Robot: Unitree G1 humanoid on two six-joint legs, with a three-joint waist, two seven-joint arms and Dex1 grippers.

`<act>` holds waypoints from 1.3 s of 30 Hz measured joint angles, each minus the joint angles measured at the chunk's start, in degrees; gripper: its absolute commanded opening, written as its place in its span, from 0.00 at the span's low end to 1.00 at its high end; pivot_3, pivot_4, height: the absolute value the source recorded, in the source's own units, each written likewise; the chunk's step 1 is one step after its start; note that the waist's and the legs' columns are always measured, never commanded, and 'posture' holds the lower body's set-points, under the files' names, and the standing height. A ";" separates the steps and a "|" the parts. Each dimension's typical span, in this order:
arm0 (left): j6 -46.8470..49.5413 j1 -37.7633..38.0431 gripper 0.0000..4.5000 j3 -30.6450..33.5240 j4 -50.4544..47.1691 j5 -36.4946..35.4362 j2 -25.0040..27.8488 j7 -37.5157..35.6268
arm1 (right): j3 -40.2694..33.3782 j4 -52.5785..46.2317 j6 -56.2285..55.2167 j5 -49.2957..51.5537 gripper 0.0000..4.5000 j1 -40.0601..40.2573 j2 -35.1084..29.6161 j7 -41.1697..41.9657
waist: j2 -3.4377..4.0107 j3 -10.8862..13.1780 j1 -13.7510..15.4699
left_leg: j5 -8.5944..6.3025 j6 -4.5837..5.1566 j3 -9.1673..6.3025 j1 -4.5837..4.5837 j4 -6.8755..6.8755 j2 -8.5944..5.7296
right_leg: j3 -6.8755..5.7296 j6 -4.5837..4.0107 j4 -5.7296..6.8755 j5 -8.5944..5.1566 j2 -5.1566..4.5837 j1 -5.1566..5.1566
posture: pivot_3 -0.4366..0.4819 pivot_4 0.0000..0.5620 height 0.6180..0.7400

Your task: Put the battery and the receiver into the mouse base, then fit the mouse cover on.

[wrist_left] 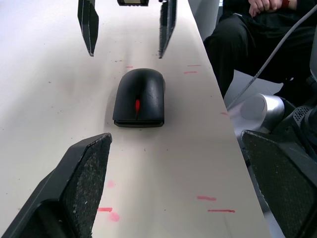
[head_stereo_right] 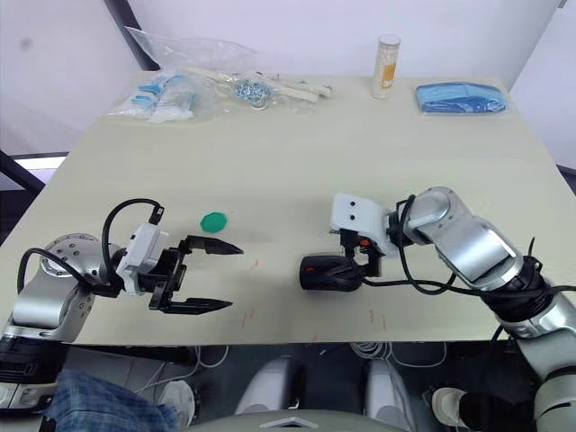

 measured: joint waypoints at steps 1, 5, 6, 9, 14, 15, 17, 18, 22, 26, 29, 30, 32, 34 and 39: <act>-0.01 0.00 1.00 0.00 0.10 0.01 0.00 0.00 | 0.00 0.00 -0.16 0.02 0.67 0.15 0.04 -0.13 | 0.00 0.00 0.01 | 0.00 0.00 0.00 0.00 0.00 0.00 | 0.00 0.00 0.00 0.00 0.00 0.00 | 0.48 0.27 1.00; -0.04 0.01 1.00 -0.06 0.32 0.01 -0.22 -0.02 | 0.17 0.30 -0.54 -0.39 0.61 0.36 2.87 -2.14 | -0.02 -0.01 -0.12 | 0.00 0.00 -0.01 0.01 -0.01 0.02 | 0.00 -0.01 0.04 0.00 0.02 0.00 | 0.48 0.27 1.00; -0.05 0.00 1.00 -0.09 0.35 0.01 -0.23 -0.03 | 0.28 0.48 -0.53 -0.42 0.61 0.36 3.57 -2.40 | -0.02 -0.01 -0.12 | 0.00 0.00 -0.01 0.01 -0.01 0.02 | 0.00 -0.01 0.04 0.00 0.02 0.00 | 0.48 0.27 1.00; -0.08 0.00 1.00 -0.11 0.44 0.04 -0.23 -0.06 | 1.33 1.05 -0.52 -1.05 0.48 0.34 5.89 -3.57 | -0.03 -0.01 -0.06 | 0.00 0.00 -0.01 0.01 0.00 0.02 | -0.01 -0.01 0.04 0.00 0.02 -0.01 | 0.48 0.27 1.00; -0.12 0.03 1.00 -0.10 0.46 0.04 -0.23 -0.07 | 3.37 2.32 -0.50 -1.85 0.20 0.30 8.73 -4.87 | -0.01 0.00 -0.04 | 0.00 0.00 -0.02 0.01 0.00 0.01 | -0.02 -0.01 0.04 0.00 0.02 -0.02 | 0.48 0.27 1.00; -0.11 0.04 1.00 -0.10 0.46 0.04 -0.23 -0.07 | 3.46 2.53 -0.43 -1.96 0.20 0.28 8.99 -4.98 | -0.01 0.00 -0.05 | 0.00 0.00 -0.02 0.01 0.00 0.01 | -0.02 -0.01 0.04 0.00 0.02 -0.01 | 0.48 0.27 1.00; -0.11 0.12 1.00 -0.10 0.45 0.04 -0.23 -0.07 | 3.65 3.10 -0.12 -2.28 0.20 0.25 9.38 -5.29 | -0.01 0.00 -0.06 | 0.00 0.00 -0.02 0.01 -0.01 0.01 | -0.02 -0.01 0.04 0.00 0.02 -0.01 | 0.48 0.27 1.00; -0.11 0.18 1.00 -0.10 0.45 0.04 -0.23 -0.07 | 3.82 3.20 -0.03 -2.44 0.20 0.24 9.44 -5.39 | -0.01 0.00 -0.07 | 0.00 0.00 -0.02 0.01 -0.01 0.01 | -0.02 -0.01 0.04 0.00 0.02 -0.01 | 0.48 0.27 1.00; -0.09 0.69 1.00 -0.08 0.34 0.04 -0.22 -0.04 | 6.45 4.06 0.72 -3.86 0.20 -0.15 9.91 -5.65 | 0.00 0.00 -0.12 | 0.00 0.00 -0.02 0.01 -0.01 0.01 | -0.02 -0.01 0.04 0.00 0.02 -0.02 | 0.48 0.27 1.00; -0.08 0.75 1.00 -0.07 0.25 0.04 -0.22 0.01 | 8.58 5.96 1.65 -5.61 0.20 -0.75 10.71 -6.19 | 0.00 0.00 -0.08 | 0.00 0.00 -0.02 0.01 -0.01 0.01 | -0.03 -0.01 0.04 0.00 0.02 -0.02 | 0.48 0.27 1.00; -0.06 0.77 1.00 -0.08 0.21 0.04 -0.22 0.05 | 9.67 6.59 3.46 -6.39 0.20 -1.36 10.74 -6.35 | 0.00 0.00 -0.08 | 0.00 -0.01 -0.02 0.01 -0.01 0.01 | -0.03 -0.01 0.04 0.00 0.02 -0.02 | 0.48 0.27 1.00; -0.05 0.77 1.00 -0.08 0.21 0.04 -0.22 0.06 | 9.93 6.60 3.87 -6.66 0.20 -1.65 10.72 -6.52 | 0.01 0.00 -0.09 | 0.00 -0.01 -0.02 0.01 -0.01 0.01 | -0.03 -0.01 0.04 0.00 0.02 -0.02 | 0.48 0.27 1.00; -0.05 0.77 1.00 -0.07 0.20 0.03 -0.22 0.08 | 11.53 6.46 5.61 -7.52 0.20 -2.68 10.01 -6.57 | 0.04 0.02 -0.03 | 0.00 -0.01 -0.04 0.01 -0.01 0.01 | -0.05 -0.01 0.04 0.00 0.02 -0.02 | 0.48 0.27 1.00; -0.05 0.80 1.00 -0.06 0.21 0.03 -0.22 0.10 | 12.07 5.61 6.28 -7.88 0.20 -2.97 9.63 -6.47 | 0.07 0.04 0.03 | 0.00 -0.01 -0.04 0.01 -0.01 0.00 | -0.05 -0.01 0.04 -0.01 0.00 -0.01 | 0.48 0.27 1.00; -0.02 0.85 1.00 -0.06 0.19 0.03 -0.22 0.41 | 11.84 5.25 5.97 -8.24 0.20 -2.43 9.94 -7.17 | 0.07 0.04 0.02 | 0.00 -0.01 -0.06 0.01 -0.01 0.00 | -0.06 -0.01 0.04 -0.01 0.00 -0.01 | 0.48 0.27 1.00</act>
